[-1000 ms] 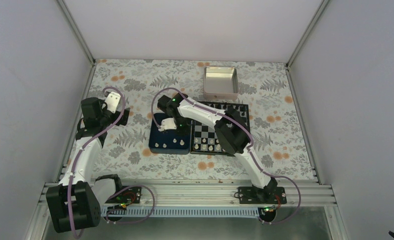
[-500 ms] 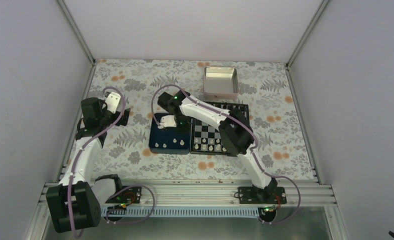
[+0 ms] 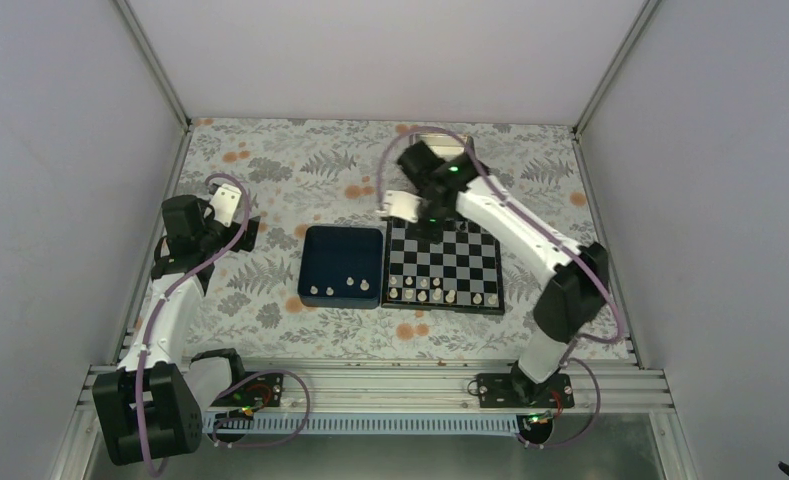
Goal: Set up the chess pieces on the board
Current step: Place the chess piece on the chessboard.
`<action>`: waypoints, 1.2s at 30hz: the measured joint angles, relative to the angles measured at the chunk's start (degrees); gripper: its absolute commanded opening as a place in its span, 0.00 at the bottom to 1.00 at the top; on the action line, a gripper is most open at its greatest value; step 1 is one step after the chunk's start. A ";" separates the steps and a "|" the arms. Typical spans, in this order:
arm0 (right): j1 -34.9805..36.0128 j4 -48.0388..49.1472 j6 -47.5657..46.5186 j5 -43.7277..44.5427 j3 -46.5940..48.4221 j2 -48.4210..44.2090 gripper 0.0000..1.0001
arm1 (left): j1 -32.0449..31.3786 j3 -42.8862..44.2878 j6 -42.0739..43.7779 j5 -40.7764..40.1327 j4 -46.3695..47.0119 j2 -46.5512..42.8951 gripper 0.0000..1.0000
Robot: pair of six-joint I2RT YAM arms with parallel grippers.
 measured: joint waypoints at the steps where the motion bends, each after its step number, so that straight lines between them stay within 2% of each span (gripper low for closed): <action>1: -1.79 0.37 -0.11 -0.04 -2.99 -2.34 0.04 | 0.00 0.00 0.00 -0.17 0.00 0.04 1.00; 4: -7.78 1.25 -0.85 -0.44 -13.53 -9.42 0.05 | 0.00 0.00 -0.02 -0.81 0.04 0.15 1.00; 8: -11.91 3.04 -1.90 -1.14 -24.90 -15.32 0.05 | 0.00 0.00 -0.02 -1.36 0.04 0.39 1.00; 16: -14.21 11.17 -2.71 -5.53 -39.67 -17.44 0.05 | 0.00 0.00 -0.02 -2.64 0.04 1.57 1.00; 25: -14.21 18.08 -2.78 -8.57 -41.22 -13.60 0.06 | 0.00 0.00 -0.02 -3.82 0.07 1.73 1.00; 36: -14.21 20.11 -2.91 -8.87 -41.22 -11.04 0.06 | 0.00 0.00 -0.02 -3.85 0.09 2.45 1.00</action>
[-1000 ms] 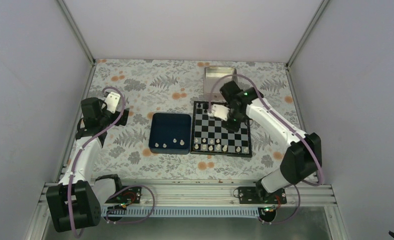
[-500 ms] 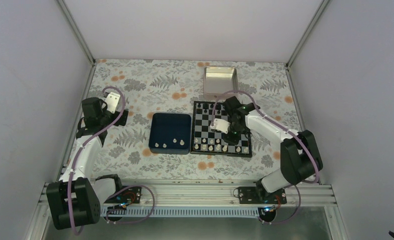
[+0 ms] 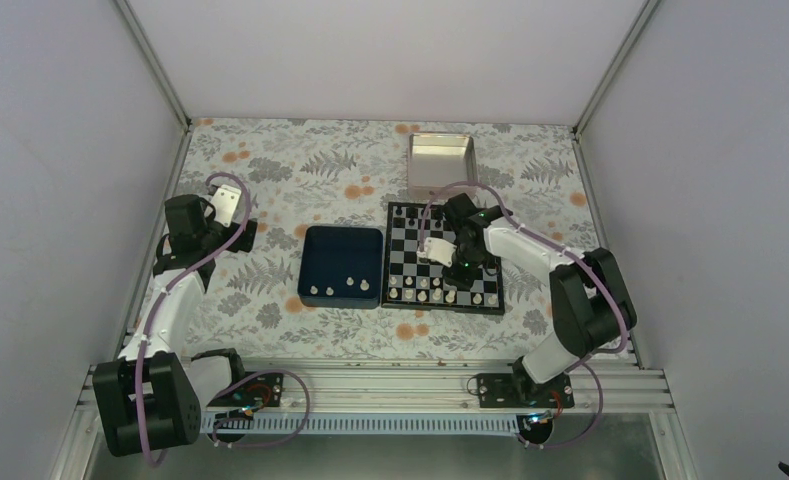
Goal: Set up the chess pieces on the board
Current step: Place the chess piece on the chessboard, then adjust the storage box at the center of the board.
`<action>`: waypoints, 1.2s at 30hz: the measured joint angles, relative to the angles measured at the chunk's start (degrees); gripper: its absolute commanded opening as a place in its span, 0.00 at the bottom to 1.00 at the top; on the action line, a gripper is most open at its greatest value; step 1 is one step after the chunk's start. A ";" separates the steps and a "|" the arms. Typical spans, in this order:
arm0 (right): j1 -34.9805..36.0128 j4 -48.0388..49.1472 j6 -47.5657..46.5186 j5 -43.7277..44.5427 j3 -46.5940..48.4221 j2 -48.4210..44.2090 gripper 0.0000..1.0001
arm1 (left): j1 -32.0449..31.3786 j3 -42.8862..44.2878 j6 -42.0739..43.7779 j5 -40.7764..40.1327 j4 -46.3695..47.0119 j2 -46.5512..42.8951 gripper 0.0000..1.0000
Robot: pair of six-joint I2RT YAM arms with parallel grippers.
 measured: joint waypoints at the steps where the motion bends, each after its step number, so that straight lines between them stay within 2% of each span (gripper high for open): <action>1: 0.00 0.07 0.00 0.24 -0.02 0.13 0.06 | 0.00 0.00 0.00 0.00 0.00 0.00 1.00; 14: -0.02 0.24 0.04 1.79 -0.09 1.42 0.07 | 0.00 0.00 0.02 0.04 -0.02 0.00 1.00; 19: -0.04 0.26 0.11 1.97 -0.09 1.57 0.16 | 0.00 0.00 0.02 0.04 0.00 0.00 1.00; 22: -0.04 0.15 0.28 2.16 -0.07 1.57 0.25 | 0.00 0.00 0.02 0.04 0.00 0.00 1.00; 27: -0.07 -1.62 0.17 2.12 1.68 1.46 0.32 | 0.00 0.00 0.00 0.04 0.00 0.00 1.00; 36: 0.59 -7.17 0.07 -0.02 15.34 -0.52 0.41 | 0.00 0.00 0.00 0.04 0.00 -0.02 1.00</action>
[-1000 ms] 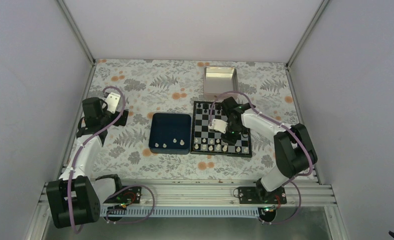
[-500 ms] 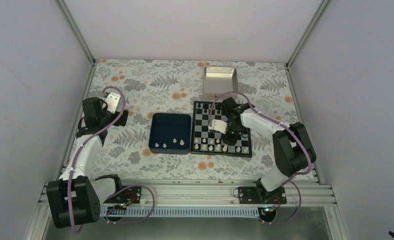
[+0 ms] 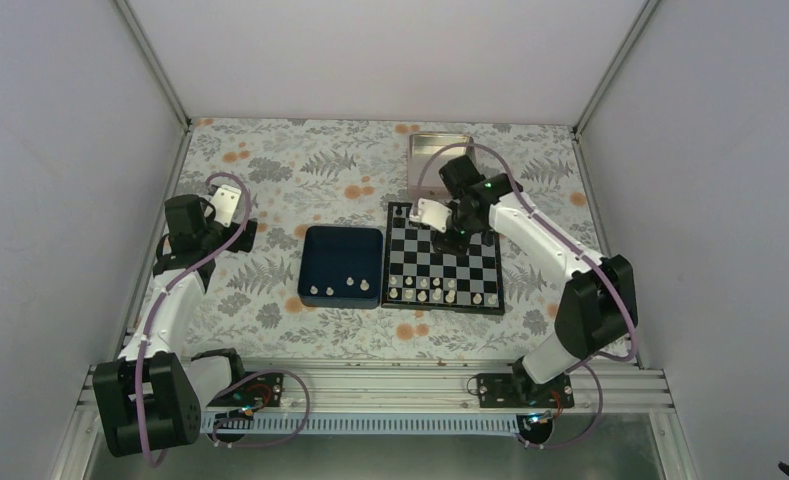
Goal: Set up the chess pieces on the board
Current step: Adjust the storage box at the center of the board.
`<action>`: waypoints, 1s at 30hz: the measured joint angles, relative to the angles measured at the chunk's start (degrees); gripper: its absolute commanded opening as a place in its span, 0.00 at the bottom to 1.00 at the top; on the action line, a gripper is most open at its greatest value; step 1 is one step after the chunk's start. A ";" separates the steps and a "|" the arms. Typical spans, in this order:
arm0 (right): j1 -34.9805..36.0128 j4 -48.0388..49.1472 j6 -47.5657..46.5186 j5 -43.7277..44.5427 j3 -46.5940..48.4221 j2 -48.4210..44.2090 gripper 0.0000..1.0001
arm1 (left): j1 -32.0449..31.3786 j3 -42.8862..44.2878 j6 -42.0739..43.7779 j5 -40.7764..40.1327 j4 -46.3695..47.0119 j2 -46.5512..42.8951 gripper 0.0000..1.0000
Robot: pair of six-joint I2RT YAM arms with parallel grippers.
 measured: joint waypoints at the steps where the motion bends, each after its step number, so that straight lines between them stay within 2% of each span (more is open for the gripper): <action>1: 0.39 -0.61 0.11 -0.11 1.77 0.09 0.42 | 0.00 0.00 0.00 0.02 0.00 0.00 1.00; 7: 10.21 -2.47 1.20 -0.72 9.81 3.41 0.44 | 0.00 0.00 0.02 0.04 0.00 -0.33 1.00; 14: 20.98 -3.39 1.92 0.57 18.38 14.91 0.41 | 0.00 0.00 0.00 0.15 0.00 -0.90 1.00; 22: 23.12 0.13 3.26 6.25 23.96 23.41 0.16 | 0.00 0.04 0.02 0.52 0.00 -0.72 1.00; 24: 23.12 0.13 3.67 7.08 27.26 25.86 0.11 | 0.00 0.96 0.00 1.07 -0.42 0.74 0.96; 30: 23.10 -1.18 4.66 7.87 29.88 27.96 0.09 | -0.76 11.67 1.57 2.71 -2.36 12.17 0.83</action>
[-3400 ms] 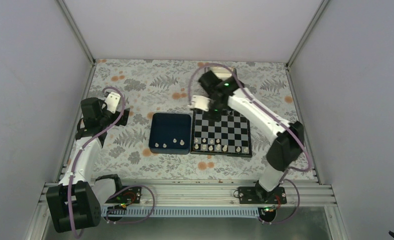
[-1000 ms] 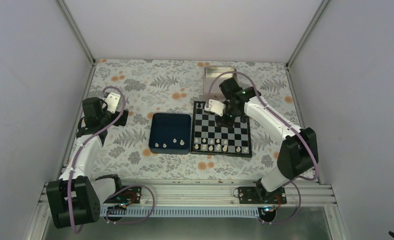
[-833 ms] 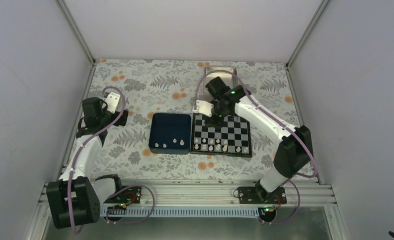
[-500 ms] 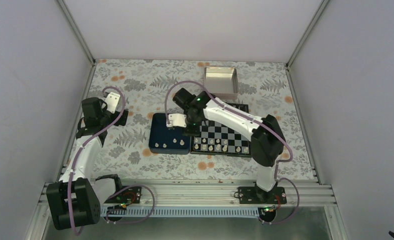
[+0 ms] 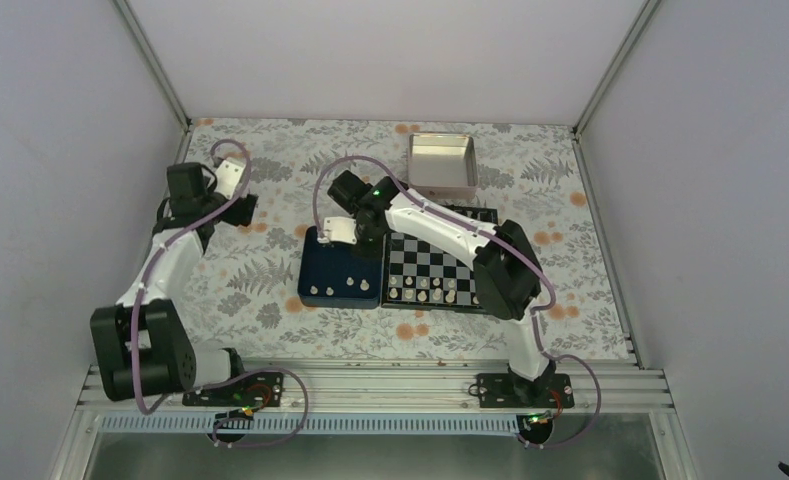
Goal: Set up the chess pieces on the board
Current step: Adjust the storage box at the center of the board.
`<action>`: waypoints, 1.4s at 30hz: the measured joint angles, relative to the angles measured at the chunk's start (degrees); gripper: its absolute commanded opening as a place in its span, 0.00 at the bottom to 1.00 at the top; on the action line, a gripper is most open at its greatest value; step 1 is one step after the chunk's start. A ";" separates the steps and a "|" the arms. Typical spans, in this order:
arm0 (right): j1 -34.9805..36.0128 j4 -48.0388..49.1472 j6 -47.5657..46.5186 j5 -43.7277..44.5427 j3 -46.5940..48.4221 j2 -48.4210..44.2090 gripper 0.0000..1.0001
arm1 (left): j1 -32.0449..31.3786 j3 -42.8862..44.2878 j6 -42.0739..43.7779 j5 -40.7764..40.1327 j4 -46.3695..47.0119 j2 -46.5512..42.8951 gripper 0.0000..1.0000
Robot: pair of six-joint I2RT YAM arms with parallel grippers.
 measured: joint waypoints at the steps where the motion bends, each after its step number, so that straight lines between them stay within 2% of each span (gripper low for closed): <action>1: 0.02 -0.50 0.09 -0.26 0.00 -0.09 0.08 | -0.33 1.88 0.46 0.04 -0.04 1.79 0.80; 6: 0.55 -2.32 0.92 -1.51 -1.88 -2.43 0.08 | -2.03 7.72 1.49 0.39 -0.31 8.11 0.60; 7: 0.72 -2.62 1.18 -1.49 -2.86 -3.54 0.08 | -2.69 8.70 1.68 0.57 -0.33 9.33 0.53; 10: 0.72 -2.78 1.99 -0.79 -6.16 -7.39 0.07 | -5.44 10.84 2.01 0.72 -0.35 12.68 0.20; 12: 0.42 -2.99 2.32 -0.24 -6.91 -8.90 0.07 | -7.61 12.52 1.92 0.74 -0.61 15.41 0.04; 21: -5.11 -2.97 3.26 3.23 -6.95 -8.41 0.07 | -12.59 19.65 1.44 0.61 -2.49 26.47 0.02; 32: -6.82 -2.40 3.30 3.26 -7.32 -0.57 0.05 | -12.44 19.78 1.68 -2.75 -3.28 25.64 0.02; 37: -6.78 -2.60 3.26 1.90 -2.36 5.14 0.05 | -10.73 19.21 1.77 -2.78 -4.15 24.37 0.02; 42: -6.29 -3.48 3.26 0.61 7.93 10.78 0.06 | -5.79 19.02 2.60 -2.27 -6.12 21.73 0.02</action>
